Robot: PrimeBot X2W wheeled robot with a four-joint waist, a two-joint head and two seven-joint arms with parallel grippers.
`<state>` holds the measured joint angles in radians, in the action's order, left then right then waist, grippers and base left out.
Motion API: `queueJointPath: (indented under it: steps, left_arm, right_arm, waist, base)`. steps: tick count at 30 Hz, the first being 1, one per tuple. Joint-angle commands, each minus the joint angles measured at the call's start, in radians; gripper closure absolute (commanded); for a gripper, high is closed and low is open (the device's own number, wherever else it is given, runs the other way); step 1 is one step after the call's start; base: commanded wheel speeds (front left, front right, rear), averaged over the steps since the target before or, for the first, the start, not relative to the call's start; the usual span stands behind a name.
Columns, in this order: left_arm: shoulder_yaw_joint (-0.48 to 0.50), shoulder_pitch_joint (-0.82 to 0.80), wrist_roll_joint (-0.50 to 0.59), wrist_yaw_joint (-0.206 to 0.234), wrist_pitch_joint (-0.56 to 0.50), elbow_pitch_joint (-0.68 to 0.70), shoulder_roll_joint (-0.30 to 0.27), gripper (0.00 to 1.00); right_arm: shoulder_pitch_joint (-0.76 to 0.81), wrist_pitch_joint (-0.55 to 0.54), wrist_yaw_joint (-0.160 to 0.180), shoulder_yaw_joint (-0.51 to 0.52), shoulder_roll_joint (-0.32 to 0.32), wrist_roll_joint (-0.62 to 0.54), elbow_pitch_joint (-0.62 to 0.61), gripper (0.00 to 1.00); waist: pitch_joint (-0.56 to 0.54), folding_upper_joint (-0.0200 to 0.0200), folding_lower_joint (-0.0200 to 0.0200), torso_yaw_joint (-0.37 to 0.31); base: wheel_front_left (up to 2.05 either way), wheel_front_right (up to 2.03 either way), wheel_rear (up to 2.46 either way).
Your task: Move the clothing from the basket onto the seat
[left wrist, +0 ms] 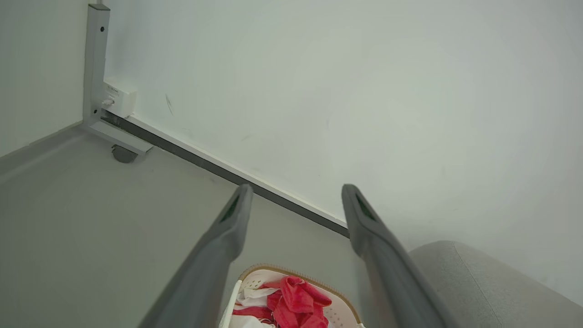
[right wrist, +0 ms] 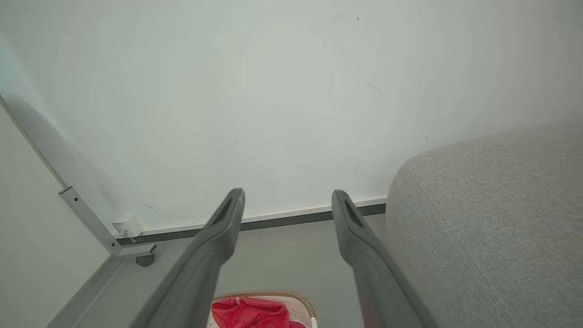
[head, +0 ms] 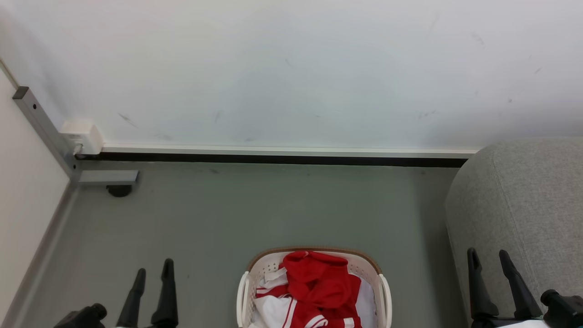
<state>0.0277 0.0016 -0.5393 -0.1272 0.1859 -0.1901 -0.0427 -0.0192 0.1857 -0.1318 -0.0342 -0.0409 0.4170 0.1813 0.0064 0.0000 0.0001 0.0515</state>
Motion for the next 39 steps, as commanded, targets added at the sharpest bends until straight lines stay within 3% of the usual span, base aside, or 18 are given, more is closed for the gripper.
queueJointPath:
  steps: [1, 16, 39]
  left_arm:
    - [-0.003, 0.006, 0.038, -0.004, 0.008, 0.005, -0.009, 0.0]
    - [-0.032, 0.022, 0.21, -0.005, 0.041, -0.002, -0.01, 0.0]
    - [-0.046, 0.038, 0.353, -0.005, 0.08, -0.004, -0.011, 0.0]
  right_arm:
    - [0.003, 0.008, 0.001, 0.006, -0.01, -0.028, -0.004, 0.0]
    - [0.021, 0.04, 0.002, 0.041, -0.011, -0.116, 0.019, 0.0]
    - [0.029, 0.081, 0.002, 0.051, -0.012, -0.238, 0.053, 0.0]
  waist:
    - [0.0, 0.0, -0.0001, 0.001]
    - [0.001, 0.0, -0.0001, 0.006]
    - [0.009, 0.0, -0.0001, -0.01]
  base:
    - [0.0, 0.0, 0.0]
    - [0.0, 0.0, 0.0]
    - [0.0, 0.0, 0.0]
